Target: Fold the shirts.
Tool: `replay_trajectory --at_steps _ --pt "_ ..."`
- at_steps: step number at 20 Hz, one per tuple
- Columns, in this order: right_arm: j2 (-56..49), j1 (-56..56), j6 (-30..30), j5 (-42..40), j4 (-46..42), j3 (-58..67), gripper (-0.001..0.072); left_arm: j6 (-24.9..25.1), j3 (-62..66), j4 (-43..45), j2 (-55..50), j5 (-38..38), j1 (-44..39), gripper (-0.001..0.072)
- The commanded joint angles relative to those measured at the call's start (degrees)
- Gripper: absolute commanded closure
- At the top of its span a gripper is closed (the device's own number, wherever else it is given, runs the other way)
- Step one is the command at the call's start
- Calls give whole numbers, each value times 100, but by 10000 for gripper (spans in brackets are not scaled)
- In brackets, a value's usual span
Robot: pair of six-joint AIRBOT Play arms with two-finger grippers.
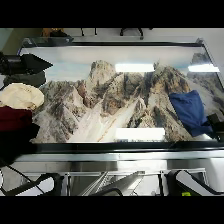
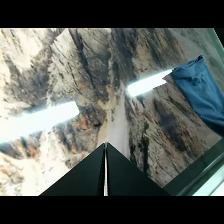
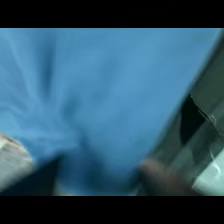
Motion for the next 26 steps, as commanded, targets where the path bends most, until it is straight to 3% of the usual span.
replay_trajectory --at_steps 1,4,7,8,9,11,13,17,21,26 --pt "295 -13 114 271 -87 -258 68 7 -2 -2 2 2 -7 689" --pt "422 -101 76 730 -581 -81 68 7 -2 0 4 -2 -7 689" --pt "636 -144 -129 461 -11 455 75 4 0 -2 4 2 -7 689" --pt "654 -92 -511 299 612 704 306 4 2 -11 7 2 -7 689" --pt "651 11 -1108 138 1421 964 683 4 28 -2 4 -4 -7 689" --pt "651 330 -1464 -109 2557 1305 690 4 52 -2 35 -9 -7 689" --pt "667 925 -1611 -249 2879 1366 690 2 -245 -2 223 13 -7 691" --pt "669 3082 -1714 -437 2409 966 690 52 -2068 15 1290 15 -79 691" --pt "636 5639 -1700 -1412 2002 -39 691 116 -4148 48 2723 -4 -120 691" --pt "527 6170 -1602 -1615 1873 -170 690 24 -5066 422 3713 15 -114 690"
